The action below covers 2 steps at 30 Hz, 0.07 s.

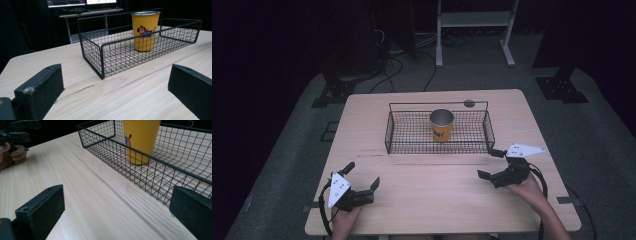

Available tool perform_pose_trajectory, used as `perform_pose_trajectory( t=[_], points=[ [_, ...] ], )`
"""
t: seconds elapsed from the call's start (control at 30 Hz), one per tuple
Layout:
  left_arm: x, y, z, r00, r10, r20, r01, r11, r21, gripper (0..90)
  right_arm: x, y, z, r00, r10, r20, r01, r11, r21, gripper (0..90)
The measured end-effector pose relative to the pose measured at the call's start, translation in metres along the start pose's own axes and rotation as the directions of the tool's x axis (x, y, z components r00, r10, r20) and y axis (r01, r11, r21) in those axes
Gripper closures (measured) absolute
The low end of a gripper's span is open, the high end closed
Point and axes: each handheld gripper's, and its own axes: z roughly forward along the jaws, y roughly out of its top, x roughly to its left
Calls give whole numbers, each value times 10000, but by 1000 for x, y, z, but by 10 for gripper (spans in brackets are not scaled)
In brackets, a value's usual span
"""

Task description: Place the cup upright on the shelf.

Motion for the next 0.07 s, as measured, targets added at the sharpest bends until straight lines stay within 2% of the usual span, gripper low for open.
perform_pose_trajectory(
  t=[0.07],
  points=[
    [0, 0, 0, 10000, -10, -5, 10, 10000, -2, 0, 1, -4, -2, 10000, 9, 33, -9, 10000, 66, 0]
  ],
)
